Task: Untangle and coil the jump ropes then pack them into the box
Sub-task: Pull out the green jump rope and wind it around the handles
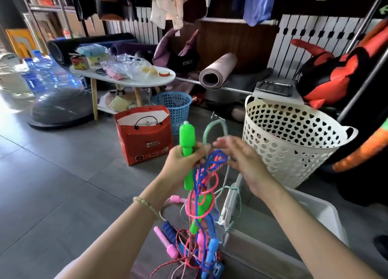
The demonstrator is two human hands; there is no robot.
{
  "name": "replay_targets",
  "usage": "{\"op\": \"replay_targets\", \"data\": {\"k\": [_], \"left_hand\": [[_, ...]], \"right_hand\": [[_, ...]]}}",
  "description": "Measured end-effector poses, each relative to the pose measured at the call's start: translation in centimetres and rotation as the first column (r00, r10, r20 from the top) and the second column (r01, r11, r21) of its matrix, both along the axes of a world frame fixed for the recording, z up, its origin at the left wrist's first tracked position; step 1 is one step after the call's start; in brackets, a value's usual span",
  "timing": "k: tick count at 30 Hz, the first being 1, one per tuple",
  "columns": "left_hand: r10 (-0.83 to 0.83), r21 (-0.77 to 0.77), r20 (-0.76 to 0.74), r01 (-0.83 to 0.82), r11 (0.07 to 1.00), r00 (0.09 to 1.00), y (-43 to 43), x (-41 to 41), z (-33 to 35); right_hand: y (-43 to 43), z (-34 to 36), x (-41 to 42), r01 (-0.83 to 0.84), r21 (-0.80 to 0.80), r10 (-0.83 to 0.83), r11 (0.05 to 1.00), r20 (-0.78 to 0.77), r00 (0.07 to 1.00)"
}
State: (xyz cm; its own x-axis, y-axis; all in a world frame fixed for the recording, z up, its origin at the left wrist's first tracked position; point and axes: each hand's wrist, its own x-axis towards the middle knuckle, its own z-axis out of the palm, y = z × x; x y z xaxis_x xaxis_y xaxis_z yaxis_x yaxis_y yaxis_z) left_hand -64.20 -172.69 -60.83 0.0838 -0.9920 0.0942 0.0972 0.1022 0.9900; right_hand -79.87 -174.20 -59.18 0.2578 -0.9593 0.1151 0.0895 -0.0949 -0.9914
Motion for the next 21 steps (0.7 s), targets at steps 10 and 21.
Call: {"op": "replay_targets", "data": {"k": [10, 21], "left_hand": [[0.165, 0.098, -0.25, -0.144, 0.985, 0.954, -0.6, 2.9, 0.4], [0.133, 0.013, -0.265, -0.134, 0.991, 0.955, -0.1, 1.9, 1.2]], "right_hand": [[1.4, -1.4, 0.4, -0.193, -0.065, 0.188, 0.979, -0.08, 0.979], [-0.3, -3.0, -2.0, -0.114, -0.069, 0.064, 0.991, -0.5, 0.864]]}}
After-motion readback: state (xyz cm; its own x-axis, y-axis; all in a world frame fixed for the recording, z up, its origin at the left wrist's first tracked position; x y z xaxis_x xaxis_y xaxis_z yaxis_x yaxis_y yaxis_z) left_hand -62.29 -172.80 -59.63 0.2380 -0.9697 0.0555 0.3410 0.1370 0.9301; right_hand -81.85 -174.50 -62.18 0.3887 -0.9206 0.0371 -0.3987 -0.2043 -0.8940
